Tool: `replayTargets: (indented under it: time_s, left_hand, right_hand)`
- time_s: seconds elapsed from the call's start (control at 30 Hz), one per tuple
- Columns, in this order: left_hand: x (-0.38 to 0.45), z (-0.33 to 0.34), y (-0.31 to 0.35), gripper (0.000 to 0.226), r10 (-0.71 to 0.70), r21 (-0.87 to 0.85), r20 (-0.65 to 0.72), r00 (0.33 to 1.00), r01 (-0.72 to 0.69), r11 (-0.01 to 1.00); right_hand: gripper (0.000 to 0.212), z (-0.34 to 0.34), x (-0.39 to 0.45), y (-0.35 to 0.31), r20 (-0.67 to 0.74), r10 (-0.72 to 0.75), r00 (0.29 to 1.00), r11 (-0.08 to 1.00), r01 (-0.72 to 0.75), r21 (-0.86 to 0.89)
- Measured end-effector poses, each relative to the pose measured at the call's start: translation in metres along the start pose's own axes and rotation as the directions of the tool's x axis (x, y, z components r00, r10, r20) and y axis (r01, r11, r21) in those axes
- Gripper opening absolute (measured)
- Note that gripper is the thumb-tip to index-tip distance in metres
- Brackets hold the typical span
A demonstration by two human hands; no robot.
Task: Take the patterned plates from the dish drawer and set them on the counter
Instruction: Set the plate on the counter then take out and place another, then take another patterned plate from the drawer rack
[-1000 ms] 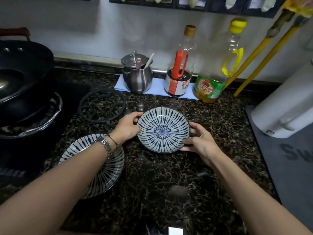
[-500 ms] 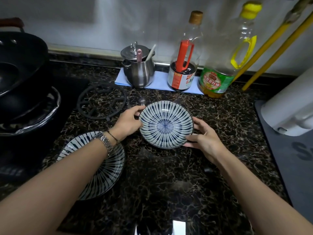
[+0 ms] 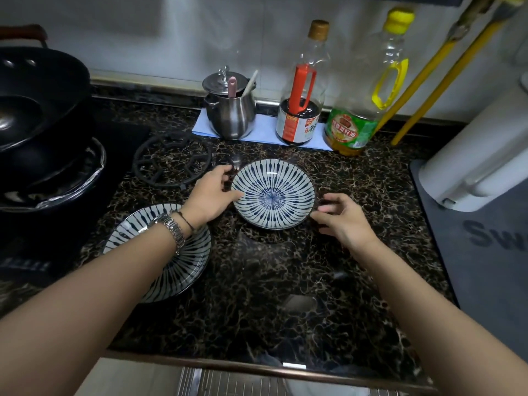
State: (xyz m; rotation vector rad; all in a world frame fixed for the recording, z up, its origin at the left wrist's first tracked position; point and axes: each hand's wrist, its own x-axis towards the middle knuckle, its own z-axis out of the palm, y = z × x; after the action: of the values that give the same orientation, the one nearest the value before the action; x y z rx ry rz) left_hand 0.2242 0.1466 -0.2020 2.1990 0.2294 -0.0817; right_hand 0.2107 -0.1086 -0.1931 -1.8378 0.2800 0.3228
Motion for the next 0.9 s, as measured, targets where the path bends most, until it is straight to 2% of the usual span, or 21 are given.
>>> replayTargets:
  time_s: [0.2,0.37,0.5,0.6,0.9]
  left_hand:
    - [-0.053,-0.021,0.042,0.05,0.155,0.085,0.093,0.984,-0.163,0.983]
    - [-0.115,-0.018,0.082,0.041,0.32,0.227,0.241,0.916,-0.373,0.9]
    - [-0.17,-0.001,0.104,0.042,0.346,0.306,0.373,0.861,-0.466,0.83]
    - [-0.21,0.022,0.113,0.041,0.356,0.32,0.415,0.838,-0.5,0.804]
    - [-0.293,0.127,0.158,0.038,0.292,0.34,0.38,0.878,-0.426,0.838]
  right_hand:
    - [0.046,-0.042,-0.076,-0.027,-0.095,-0.233,0.968,0.907,0.181,-0.38]
    - [0.049,-0.083,-0.155,-0.022,-0.126,-0.333,0.935,0.738,0.175,-0.652]
    - [0.051,-0.111,-0.207,-0.001,-0.141,-0.323,0.936,0.685,0.128,-0.717]
    - [0.051,-0.133,-0.233,0.021,-0.153,-0.292,0.944,0.684,0.095,-0.723]
    - [0.051,-0.227,-0.267,0.077,-0.051,-0.299,0.953,0.692,0.18,-0.699]
